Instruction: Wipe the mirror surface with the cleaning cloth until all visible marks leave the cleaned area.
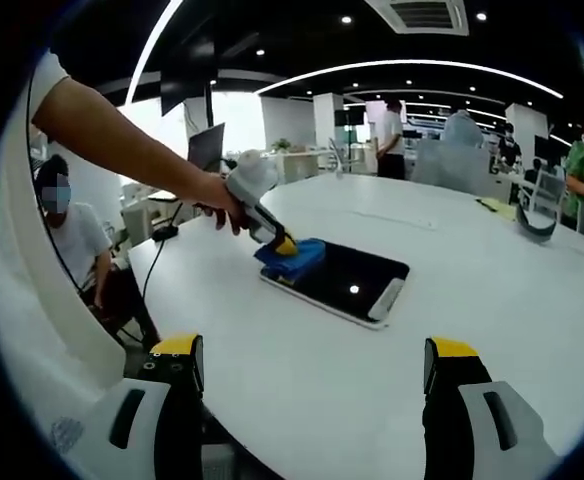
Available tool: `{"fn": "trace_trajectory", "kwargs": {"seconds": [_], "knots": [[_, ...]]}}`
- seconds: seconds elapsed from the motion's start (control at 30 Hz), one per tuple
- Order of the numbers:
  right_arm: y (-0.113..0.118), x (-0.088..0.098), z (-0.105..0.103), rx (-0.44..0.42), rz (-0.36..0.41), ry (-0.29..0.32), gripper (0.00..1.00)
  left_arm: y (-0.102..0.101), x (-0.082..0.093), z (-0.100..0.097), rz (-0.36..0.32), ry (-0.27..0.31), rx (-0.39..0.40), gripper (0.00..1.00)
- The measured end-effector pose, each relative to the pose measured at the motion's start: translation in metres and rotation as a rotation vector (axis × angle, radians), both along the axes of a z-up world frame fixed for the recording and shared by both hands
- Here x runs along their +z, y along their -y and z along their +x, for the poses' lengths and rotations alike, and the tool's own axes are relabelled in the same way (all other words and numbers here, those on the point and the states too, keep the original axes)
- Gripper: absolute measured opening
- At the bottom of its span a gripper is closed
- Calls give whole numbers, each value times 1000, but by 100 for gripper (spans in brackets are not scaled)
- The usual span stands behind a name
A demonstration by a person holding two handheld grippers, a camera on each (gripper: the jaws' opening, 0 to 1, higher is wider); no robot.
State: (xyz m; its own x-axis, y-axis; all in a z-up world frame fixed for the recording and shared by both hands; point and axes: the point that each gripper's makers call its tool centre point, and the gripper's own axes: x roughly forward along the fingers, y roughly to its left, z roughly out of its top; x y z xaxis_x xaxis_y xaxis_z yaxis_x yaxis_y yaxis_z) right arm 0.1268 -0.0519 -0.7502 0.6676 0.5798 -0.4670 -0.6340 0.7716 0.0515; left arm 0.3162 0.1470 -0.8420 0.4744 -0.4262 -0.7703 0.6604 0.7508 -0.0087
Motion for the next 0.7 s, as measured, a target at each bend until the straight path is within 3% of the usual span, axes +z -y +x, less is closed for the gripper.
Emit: {"fn": "trace_trajectory", "kwargs": {"seconds": [0.7], "knots": [[-4,-1,6,13,19,3,91,3,0,-17,-2,21,-21,9]]}}
